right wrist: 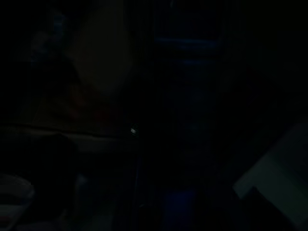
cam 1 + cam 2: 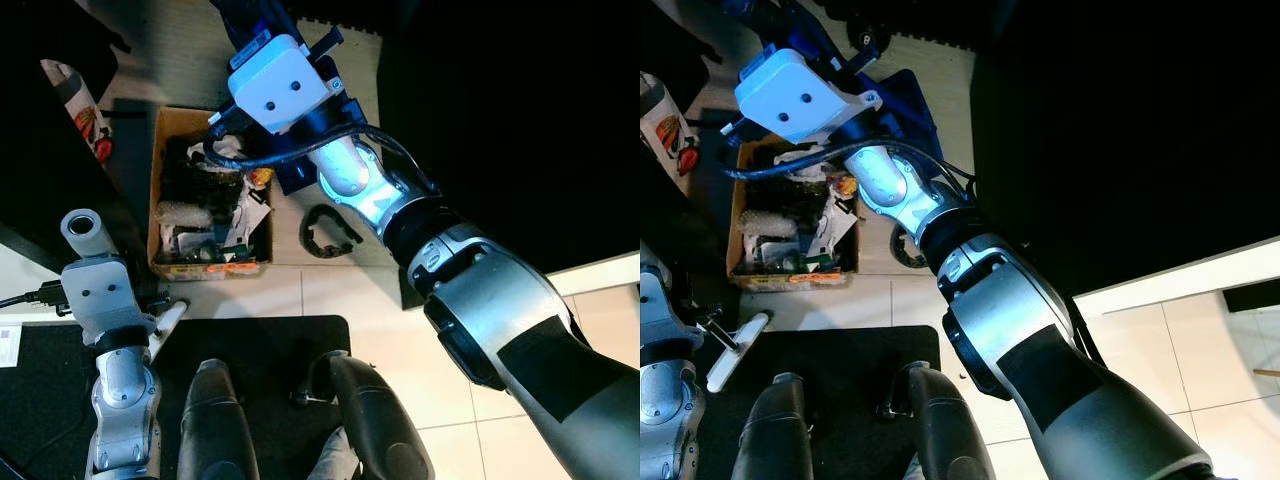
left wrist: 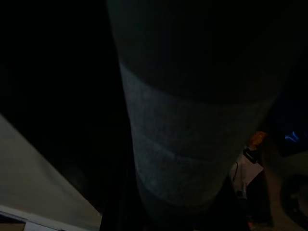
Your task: Sweep floor
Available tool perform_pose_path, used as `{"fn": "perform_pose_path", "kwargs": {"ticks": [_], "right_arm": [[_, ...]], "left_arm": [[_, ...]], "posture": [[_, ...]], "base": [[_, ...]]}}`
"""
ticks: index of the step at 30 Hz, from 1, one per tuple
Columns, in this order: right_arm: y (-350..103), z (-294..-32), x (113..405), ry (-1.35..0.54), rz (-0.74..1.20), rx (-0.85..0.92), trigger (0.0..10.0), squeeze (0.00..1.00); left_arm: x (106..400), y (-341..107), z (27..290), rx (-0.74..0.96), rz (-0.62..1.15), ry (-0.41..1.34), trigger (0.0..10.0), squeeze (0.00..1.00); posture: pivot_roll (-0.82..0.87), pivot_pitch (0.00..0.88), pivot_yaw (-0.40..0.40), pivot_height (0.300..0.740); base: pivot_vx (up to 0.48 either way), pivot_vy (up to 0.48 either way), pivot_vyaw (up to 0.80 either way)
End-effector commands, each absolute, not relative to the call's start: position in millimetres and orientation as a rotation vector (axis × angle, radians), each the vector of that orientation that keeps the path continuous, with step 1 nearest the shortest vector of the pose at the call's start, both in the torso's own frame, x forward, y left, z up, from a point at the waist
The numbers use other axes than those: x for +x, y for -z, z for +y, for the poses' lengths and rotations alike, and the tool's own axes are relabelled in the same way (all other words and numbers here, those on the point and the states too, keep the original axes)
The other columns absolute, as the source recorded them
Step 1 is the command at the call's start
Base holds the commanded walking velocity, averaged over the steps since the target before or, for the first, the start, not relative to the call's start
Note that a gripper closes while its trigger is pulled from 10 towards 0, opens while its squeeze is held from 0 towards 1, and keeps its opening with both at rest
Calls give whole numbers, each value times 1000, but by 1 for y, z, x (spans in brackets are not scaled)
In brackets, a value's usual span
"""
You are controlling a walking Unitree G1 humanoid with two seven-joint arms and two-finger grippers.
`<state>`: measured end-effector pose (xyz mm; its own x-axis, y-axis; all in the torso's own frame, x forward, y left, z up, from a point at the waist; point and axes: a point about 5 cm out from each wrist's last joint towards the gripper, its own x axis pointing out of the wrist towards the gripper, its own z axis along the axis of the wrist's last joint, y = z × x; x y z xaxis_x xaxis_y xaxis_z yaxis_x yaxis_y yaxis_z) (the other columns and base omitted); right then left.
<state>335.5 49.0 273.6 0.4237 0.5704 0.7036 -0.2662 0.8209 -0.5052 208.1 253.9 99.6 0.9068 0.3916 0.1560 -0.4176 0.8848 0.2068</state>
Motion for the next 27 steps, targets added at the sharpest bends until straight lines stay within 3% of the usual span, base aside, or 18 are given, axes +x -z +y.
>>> {"fn": "perform_pose_path", "kwargs": {"ticks": [1, 5, 11, 21, 27], "right_arm": [[-260, 145, 245, -807, -994, 17, 10000, 0], [-258, 155, 222, -909, -1051, 69, 10000, 0], [-266, 155, 225, -873, -1016, 136, 10000, 0], [-282, 140, 265, -717, -836, 215, 10000, 0], [-305, 108, 300, -574, -885, 159, 10000, 0]], "left_arm": [[201, -77, 247, 205, -4, -424, 10000, 0], [201, -76, 245, 203, 1, -424, 10000, 0], [200, -74, 246, 199, 6, -430, 10000, 0], [202, -73, 246, 200, 8, -427, 10000, 0], [211, -77, 251, 210, -6, -420, 10000, 0]], "posture": [[131, 263, -356, 731], [125, 261, -361, 731], [124, 258, -361, 731], [121, 248, -352, 731], [134, 218, -322, 731]], "base": [[0, 0, 0], [0, 0, 0], [0, 0, 0], [0, 0, 0], [0, 0, 0]]}}
